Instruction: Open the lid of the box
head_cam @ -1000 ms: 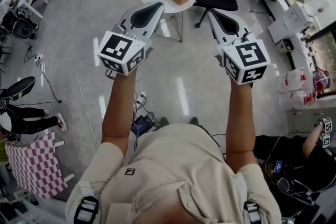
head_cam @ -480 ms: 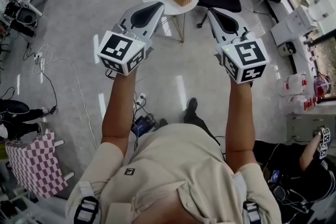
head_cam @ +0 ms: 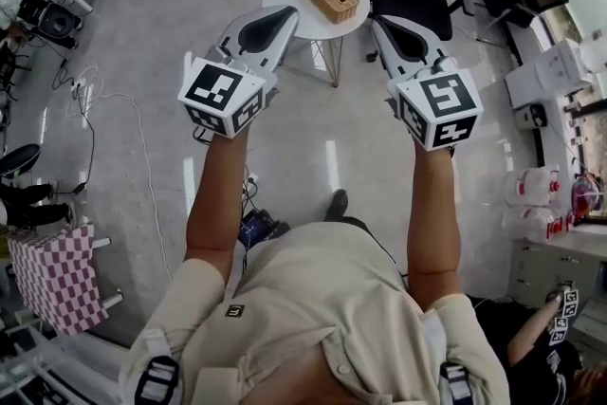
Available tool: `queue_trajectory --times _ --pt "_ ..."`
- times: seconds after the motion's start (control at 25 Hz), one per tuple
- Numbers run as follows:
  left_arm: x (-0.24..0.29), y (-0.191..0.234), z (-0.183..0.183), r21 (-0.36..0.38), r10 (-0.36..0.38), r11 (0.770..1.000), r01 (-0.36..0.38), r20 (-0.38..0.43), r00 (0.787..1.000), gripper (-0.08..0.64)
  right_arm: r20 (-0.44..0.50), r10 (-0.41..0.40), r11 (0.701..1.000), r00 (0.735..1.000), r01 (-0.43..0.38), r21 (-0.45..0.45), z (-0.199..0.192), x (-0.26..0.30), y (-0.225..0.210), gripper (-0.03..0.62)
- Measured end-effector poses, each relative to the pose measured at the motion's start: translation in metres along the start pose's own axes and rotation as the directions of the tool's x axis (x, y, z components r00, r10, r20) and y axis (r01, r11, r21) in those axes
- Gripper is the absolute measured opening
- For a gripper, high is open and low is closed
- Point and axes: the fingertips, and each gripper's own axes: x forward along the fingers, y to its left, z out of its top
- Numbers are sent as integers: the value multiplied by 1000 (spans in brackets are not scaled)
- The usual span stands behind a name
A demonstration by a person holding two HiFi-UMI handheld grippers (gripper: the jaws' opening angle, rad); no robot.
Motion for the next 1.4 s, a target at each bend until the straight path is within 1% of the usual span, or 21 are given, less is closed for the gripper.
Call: queue_trajectory --times 0.24,0.44,0.76,1.08,1.4 --pt "42 -2 -2 10 43 999 -43 -16 999 11 17 48 999 999 -48 4 -8 11 -43 -8" --pt "68 -7 -5 21 68 998 -67 -33 997 11 33 79 997 996 -79 6 -13 16 -68 -8" --pt "105 -17 -10 40 87 996 -85 -55 995 11 50 103 994 993 -104 24 -27 17 -104 -8" --pt "135 -12 -19 40 64 997 -61 -67 996 11 45 90 995 995 -92 44 -38 29 -129 -8" --pt "175 13 -27 25 -6 1000 7 -48 999 11 15 36 998 999 -36 51 -46 58 -152 -8"
